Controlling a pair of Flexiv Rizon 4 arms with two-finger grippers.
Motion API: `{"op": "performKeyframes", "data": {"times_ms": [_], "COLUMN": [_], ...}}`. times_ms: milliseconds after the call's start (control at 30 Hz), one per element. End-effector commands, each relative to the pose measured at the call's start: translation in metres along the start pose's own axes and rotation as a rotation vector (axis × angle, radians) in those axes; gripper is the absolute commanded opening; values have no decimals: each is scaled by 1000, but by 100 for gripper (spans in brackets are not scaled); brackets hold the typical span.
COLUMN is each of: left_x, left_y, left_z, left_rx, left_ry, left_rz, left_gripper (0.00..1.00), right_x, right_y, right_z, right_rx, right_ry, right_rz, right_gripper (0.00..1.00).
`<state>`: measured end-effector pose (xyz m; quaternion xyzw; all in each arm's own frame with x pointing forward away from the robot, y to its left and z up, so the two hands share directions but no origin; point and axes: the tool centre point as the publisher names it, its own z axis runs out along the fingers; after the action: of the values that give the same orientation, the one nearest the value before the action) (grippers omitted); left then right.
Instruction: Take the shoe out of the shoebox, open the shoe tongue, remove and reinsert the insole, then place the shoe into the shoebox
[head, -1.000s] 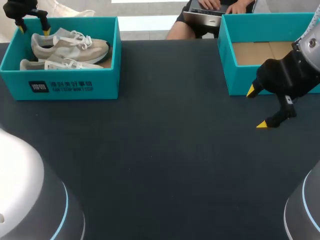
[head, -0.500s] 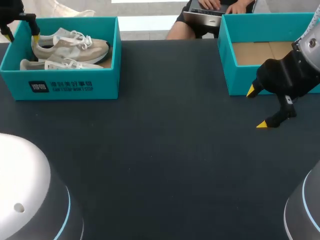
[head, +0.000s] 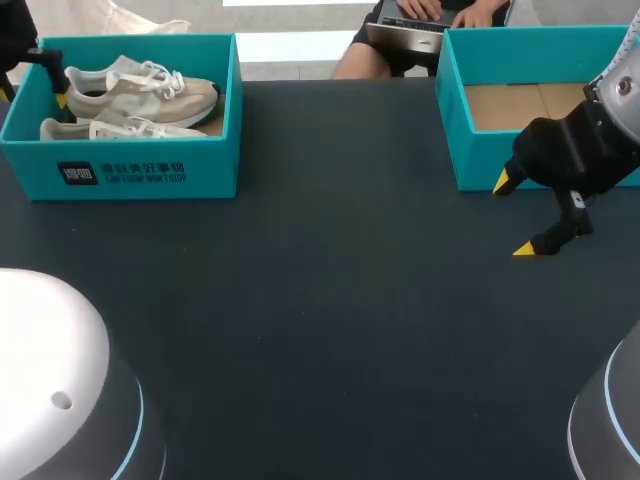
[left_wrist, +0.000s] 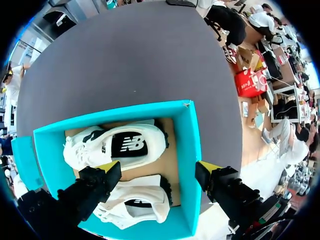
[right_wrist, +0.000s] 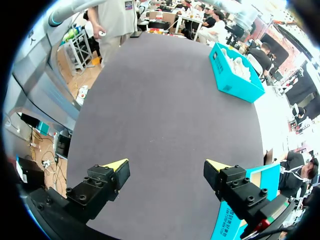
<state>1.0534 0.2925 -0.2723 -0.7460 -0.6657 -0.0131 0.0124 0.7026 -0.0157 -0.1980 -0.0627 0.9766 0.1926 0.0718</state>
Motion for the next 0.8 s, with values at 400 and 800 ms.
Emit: {"op": "performKeyframes", "data": {"times_ms": [400,800], "left_x": [-6,-7], "left_y": [-14,-20], "left_z": [28,40], "left_rx": [10,13], "left_ry": [42,44], "left_rz": [-6,-5], "left_gripper": [3,36], "right_x": [-1,-1], "right_y": [0,0], "right_z": [1,1], "right_rx": [1,1], "right_ry": [1,1], "right_rz": [0,0], "right_gripper": [100,100]}}
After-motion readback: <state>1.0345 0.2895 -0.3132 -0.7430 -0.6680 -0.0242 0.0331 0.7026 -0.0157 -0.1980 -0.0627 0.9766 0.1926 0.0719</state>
